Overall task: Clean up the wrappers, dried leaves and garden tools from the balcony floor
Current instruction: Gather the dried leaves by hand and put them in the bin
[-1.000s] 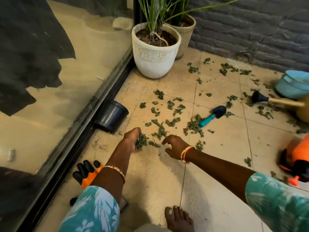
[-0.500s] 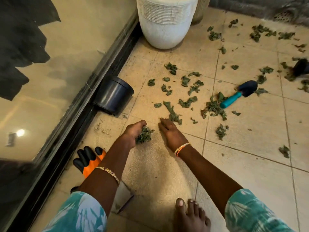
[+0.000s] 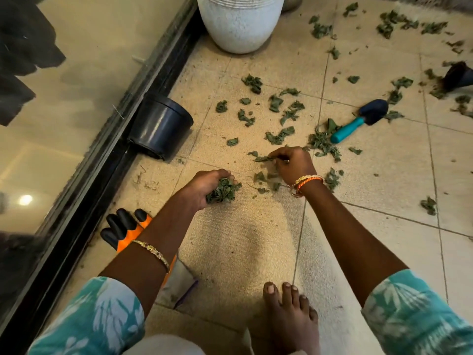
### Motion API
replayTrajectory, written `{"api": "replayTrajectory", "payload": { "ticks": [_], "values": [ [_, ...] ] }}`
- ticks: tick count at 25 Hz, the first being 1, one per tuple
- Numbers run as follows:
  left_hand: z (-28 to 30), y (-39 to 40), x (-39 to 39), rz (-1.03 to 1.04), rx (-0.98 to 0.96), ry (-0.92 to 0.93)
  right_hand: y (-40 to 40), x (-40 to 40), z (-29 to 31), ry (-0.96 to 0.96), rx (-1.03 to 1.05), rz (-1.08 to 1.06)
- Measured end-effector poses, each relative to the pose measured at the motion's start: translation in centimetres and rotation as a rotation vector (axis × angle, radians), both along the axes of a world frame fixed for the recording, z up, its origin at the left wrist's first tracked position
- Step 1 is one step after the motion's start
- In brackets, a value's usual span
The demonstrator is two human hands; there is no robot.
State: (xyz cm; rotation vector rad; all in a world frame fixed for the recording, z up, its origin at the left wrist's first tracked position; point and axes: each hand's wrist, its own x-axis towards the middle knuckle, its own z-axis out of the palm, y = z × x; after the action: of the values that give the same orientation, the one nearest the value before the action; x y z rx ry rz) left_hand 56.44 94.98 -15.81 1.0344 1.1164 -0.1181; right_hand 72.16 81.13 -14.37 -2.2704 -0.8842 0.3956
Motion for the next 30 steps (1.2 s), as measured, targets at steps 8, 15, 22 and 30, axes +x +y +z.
{"api": "replayTrajectory", "payload": {
  "ticks": [8, 15, 22, 30],
  "values": [
    [-0.9, -0.8, 0.6, 0.007, 0.009, 0.01, -2.1, -3.9, -5.9, -0.341, -0.09, 0.32],
    [-0.7, -1.1, 1.3, -0.099, -0.046, -0.045, -2.3, -2.7, 1.2, 0.397, 0.304, -0.183],
    [0.2, -3.0, 2.3, -0.245, -0.199, -0.164, -2.3, -5.3, 3.0, 0.398, 0.208, -0.103],
    [-2.7, -2.9, 1.4, -0.358, -0.009, -0.014, -3.1, -6.7, 0.7, 0.561, 0.345, -0.141]
  ]
}}
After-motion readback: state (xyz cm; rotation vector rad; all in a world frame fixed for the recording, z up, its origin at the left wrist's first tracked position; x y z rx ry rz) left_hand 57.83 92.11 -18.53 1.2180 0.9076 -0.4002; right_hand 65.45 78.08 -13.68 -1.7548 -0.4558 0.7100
